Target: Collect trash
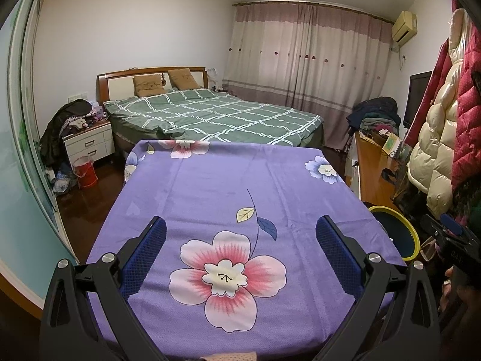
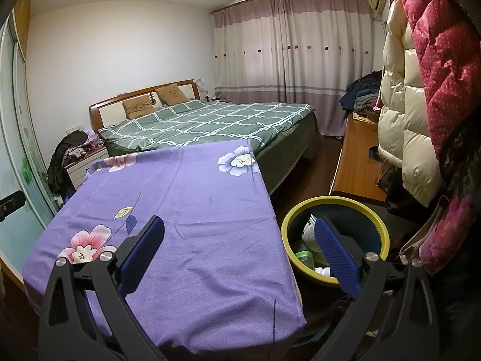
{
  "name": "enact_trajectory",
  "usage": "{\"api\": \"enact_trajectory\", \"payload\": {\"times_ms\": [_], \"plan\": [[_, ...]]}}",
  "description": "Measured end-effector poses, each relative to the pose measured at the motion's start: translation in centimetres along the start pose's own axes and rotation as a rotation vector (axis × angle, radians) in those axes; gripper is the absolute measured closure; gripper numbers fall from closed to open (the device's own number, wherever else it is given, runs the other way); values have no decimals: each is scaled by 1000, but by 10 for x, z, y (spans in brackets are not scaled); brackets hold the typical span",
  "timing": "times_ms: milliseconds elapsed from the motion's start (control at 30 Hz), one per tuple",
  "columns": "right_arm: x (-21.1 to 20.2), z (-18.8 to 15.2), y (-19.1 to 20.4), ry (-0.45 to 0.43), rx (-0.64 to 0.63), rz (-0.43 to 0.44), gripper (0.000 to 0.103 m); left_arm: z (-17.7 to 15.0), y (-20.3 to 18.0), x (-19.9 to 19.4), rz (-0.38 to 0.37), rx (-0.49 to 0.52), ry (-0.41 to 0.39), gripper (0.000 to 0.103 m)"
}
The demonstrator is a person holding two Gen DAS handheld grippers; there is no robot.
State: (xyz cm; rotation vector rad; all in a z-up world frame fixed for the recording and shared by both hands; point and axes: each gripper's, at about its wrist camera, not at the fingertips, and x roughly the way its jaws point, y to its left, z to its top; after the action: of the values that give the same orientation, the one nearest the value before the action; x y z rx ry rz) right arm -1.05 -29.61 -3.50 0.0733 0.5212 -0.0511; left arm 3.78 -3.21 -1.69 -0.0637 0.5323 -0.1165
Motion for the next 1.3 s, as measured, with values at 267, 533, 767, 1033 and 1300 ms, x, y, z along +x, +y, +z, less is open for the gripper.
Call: {"api": "enact_trajectory", "payload": {"times_ms": [267,533,767,1033,1300], "plan": [[2,-2,2,3,1,3,8,0,0,1,-2,1,6,5],[2,-2,2,4,2,2,7,0,1,3,-6,3,8,5],[1,-1,1,4,3,4,7,0,0,3,-6,3,9,5],[2,-2,2,5,3,4,7,-1,1,3,-9,4,11,5],[3,-1,2,7,4,5,7,0,1,3,-7,4,10,5]]}}
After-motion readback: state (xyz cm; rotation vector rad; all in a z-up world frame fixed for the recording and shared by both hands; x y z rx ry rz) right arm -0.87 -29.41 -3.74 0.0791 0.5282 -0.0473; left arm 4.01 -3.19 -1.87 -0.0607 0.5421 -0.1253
